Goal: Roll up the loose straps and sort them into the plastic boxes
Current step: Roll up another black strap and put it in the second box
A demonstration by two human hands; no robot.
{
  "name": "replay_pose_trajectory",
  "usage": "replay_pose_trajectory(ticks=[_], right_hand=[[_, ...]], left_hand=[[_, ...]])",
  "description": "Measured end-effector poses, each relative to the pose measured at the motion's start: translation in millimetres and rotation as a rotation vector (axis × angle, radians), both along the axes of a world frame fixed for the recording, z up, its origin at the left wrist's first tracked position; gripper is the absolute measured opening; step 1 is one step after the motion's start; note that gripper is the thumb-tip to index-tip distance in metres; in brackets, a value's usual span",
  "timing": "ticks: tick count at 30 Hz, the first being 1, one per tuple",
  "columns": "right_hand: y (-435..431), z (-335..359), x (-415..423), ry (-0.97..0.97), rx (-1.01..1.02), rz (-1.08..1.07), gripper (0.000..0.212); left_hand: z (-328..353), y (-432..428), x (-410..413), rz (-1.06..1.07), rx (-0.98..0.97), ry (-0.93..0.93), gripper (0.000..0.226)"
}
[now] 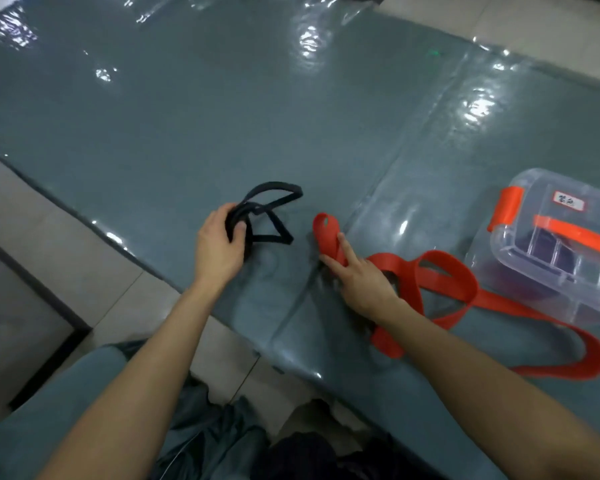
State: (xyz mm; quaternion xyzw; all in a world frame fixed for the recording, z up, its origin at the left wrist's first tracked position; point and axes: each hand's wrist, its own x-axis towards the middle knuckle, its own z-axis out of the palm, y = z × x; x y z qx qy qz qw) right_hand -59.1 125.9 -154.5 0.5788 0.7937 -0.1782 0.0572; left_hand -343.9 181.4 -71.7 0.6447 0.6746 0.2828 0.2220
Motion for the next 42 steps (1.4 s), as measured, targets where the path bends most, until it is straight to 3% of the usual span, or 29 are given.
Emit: replay_pose_trajectory(ticks=[6,13,16,19,21,24,26,30,34,37,40,42], right_hand=[[-36.7,23.4,48.4,-0.054,-0.009,-0.002,0.056],[-142.7,43.0,156.0,0.029,0.043,-0.019,0.017],[-186.3,50.3,209.6,0.087,0.119,-0.04,0.025],[-229.0,56.4,248.6,0.204,0.353,-0.027,0.025],[-262.1,51.0,267.5,0.12,0.407,-0.022,0.026],[-302.0,30.5,291.3,-0.194,-0.01,0.046,0.049],[-318.6,27.6,305.4,-0.235,-0.221,0.005,0.054],[-332.3,52.0,327.8,0.009,-0.107,-0.175,0.05],[-339.9,103.3,338.5,0.428,0.284,-0.511,0.03],[-340.4,151.9,329.3,0.741,0.475,-0.666,0.061],[-335.4,188.6,312.9,0.777,0.432,-0.671,0.09],[-330.5,198.5,311.7,0.669,0.386,-0.653,0.075]], left_hand=[[34.6,1.1,64.9,-0.116,0.086,-0.011,0.035],[56.0,-47.4,142.2,-0.112,0.177,-0.028,0.034],[73.9,-84.3,180.5,-0.092,0.242,-0.06,0.035],[92.1,-125.2,218.7,-0.091,0.31,-0.084,0.037],[102.7,-152.5,243.0,-0.109,0.346,-0.099,0.038],[118.4,-184.9,277.0,-0.17,0.374,-0.086,0.038],[128.4,-202.6,296.6,-0.23,0.397,-0.066,0.038],[147.1,-228.0,328.8,-0.38,0.391,-0.021,0.039],[158.4,-240.8,358.3,-0.577,0.323,0.068,0.038],[165.8,-245.5,383.0,-0.651,0.248,0.046,0.04],[169.0,-254.1,406.5,-0.732,0.168,0.013,0.043],[166.0,-257.4,416.5,-0.821,0.09,-0.021,0.054]])
